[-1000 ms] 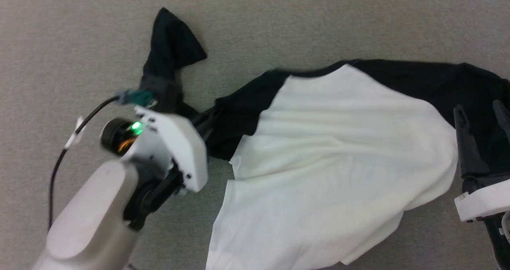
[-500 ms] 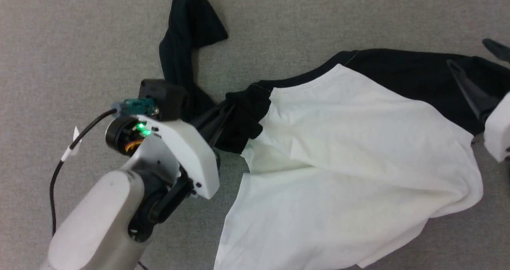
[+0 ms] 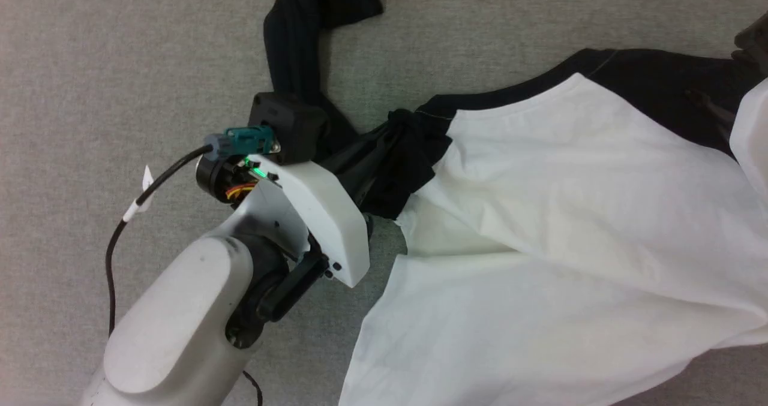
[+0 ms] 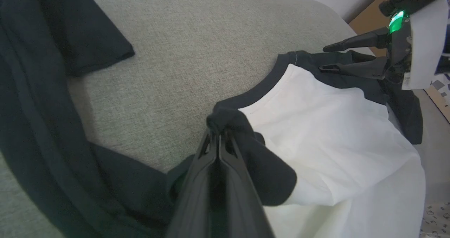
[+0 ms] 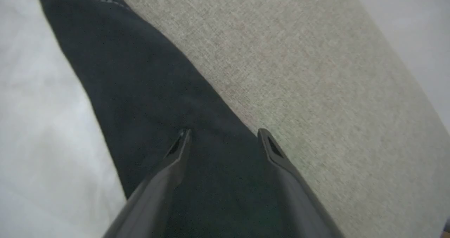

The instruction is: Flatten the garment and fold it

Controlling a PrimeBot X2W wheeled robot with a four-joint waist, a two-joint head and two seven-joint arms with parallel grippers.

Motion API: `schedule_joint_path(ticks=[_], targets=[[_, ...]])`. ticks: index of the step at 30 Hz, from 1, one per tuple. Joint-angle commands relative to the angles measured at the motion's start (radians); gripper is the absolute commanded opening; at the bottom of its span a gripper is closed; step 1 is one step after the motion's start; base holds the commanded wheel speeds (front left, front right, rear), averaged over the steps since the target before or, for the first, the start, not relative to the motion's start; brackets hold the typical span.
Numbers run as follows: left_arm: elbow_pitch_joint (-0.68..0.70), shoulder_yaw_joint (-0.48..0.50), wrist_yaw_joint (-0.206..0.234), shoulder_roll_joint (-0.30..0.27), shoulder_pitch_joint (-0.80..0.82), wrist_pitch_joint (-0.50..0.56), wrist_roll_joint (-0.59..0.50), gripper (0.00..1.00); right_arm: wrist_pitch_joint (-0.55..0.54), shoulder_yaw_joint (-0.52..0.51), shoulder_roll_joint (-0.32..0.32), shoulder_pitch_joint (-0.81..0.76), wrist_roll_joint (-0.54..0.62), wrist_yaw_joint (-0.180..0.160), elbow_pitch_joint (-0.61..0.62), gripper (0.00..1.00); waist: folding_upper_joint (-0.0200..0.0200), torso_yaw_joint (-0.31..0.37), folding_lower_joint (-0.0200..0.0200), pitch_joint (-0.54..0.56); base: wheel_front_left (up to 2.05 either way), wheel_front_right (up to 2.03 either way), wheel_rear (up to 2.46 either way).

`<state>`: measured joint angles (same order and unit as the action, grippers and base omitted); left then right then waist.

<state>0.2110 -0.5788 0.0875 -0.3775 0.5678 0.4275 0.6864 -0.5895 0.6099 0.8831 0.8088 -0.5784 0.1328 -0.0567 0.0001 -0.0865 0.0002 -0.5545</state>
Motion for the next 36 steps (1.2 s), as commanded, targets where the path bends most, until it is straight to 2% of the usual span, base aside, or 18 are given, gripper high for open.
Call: schedule_joint_path(ticks=[1,6,7,8,12,16,21,26,30,36], targets=[[0.004,-0.001,-0.007,0.008,0.019,-0.006,0.001,0.00,-0.004,0.043,0.014,0.027,-0.031,-0.002,-0.018,1.00,-0.0001,-0.033,-0.0002,-0.033,0.00,0.00,0.00],[-0.002,-0.002,-0.007,0.012,0.020,-0.012,0.005,0.00,-0.030,0.165,0.055,0.067,-0.116,-0.002,-0.051,0.98,-0.0001,-0.045,-0.0002,-0.042,0.00,0.00,0.00],[-0.005,-0.001,-0.008,0.013,0.019,-0.014,0.007,0.00,-0.036,0.178,0.060,0.072,-0.136,-0.002,-0.060,0.33,-0.0001,-0.046,-0.0002,-0.041,0.00,0.00,0.00],[-0.007,0.000,-0.008,0.014,0.017,-0.017,0.010,0.00,-0.043,0.191,0.064,0.078,-0.151,-0.002,-0.067,0.00,-0.0001,-0.046,-0.0002,-0.037,0.00,0.00,0.00],[-0.022,0.020,-0.010,0.019,0.008,-0.042,0.032,0.00,0.000,0.209,0.059,0.103,-0.167,-0.002,-0.089,0.00,-0.0001,-0.037,-0.0002,-0.006,0.00,0.00,0.00],[-0.056,0.054,-0.010,0.025,0.020,-0.119,0.014,0.00,0.149,0.184,0.016,0.112,-0.136,-0.002,-0.133,0.00,-0.0001,-0.020,-0.0002,0.055,0.00,0.00,0.00],[-0.131,0.111,0.018,0.050,0.056,-0.269,-0.043,0.00,0.341,0.091,-0.073,0.086,-0.115,-0.002,-0.202,0.00,-0.0001,0.010,-0.0002,0.162,0.00,0.00,0.00],[-0.205,0.121,0.022,0.054,0.111,-0.316,-0.077,0.00,0.464,-0.012,-0.151,0.062,-0.072,-0.002,-0.241,0.00,-0.0001,0.038,-0.0002,0.290,0.00,0.00,0.00],[-0.267,0.129,0.023,0.039,0.180,-0.313,-0.104,0.00,0.504,-0.097,-0.225,0.077,-0.020,-0.002,-0.264,0.00,-0.0001,0.062,-0.0002,0.394,0.00,0.00,0.00],[-0.368,0.138,0.009,0.028,0.320,-0.255,-0.108,0.00,0.468,-0.181,-0.339,0.150,0.044,-0.002,-0.294,0.00,-0.0001,0.092,-0.0002,0.503,0.00,0.00,0.00]])
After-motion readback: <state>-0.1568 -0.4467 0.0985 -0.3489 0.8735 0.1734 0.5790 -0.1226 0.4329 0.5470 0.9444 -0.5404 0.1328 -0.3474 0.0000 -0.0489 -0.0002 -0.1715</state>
